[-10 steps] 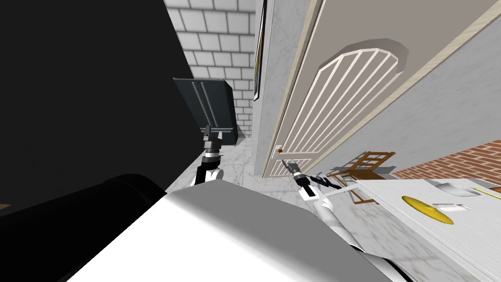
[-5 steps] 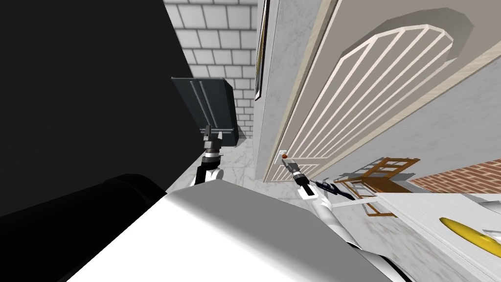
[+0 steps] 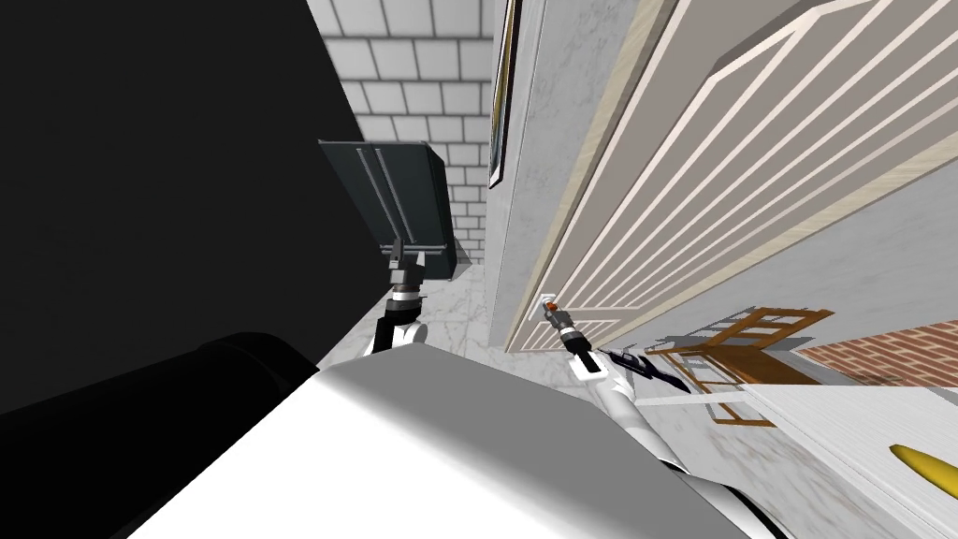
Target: Push the door open
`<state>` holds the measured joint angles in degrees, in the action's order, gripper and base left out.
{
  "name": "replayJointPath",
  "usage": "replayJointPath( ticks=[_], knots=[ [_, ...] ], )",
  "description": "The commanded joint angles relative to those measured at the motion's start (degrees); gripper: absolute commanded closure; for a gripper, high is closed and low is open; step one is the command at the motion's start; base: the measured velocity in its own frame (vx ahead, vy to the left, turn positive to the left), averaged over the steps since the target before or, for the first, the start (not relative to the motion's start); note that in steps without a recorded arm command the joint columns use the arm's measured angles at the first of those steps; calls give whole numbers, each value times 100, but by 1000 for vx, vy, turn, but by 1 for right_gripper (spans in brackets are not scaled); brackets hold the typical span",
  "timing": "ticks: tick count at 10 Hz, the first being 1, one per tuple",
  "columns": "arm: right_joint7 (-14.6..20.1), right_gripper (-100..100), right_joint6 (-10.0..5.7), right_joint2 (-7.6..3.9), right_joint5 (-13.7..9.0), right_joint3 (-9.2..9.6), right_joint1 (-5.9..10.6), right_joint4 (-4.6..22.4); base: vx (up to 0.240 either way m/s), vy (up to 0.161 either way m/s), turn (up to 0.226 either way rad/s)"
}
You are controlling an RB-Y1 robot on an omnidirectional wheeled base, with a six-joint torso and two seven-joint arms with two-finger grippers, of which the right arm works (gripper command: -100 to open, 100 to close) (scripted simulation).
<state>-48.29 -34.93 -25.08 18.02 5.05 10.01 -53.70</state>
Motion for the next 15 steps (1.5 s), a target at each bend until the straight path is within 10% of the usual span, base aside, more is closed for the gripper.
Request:
replayJointPath(
  ticks=[1, 15],
  knots=[
    [3, 100, -8, 11, 1, 11, -11, 1, -26, -11, 12],
    [1341, 100, 111, 308, -811, 98, 96, 36, -38, -111, 88]
  ],
)
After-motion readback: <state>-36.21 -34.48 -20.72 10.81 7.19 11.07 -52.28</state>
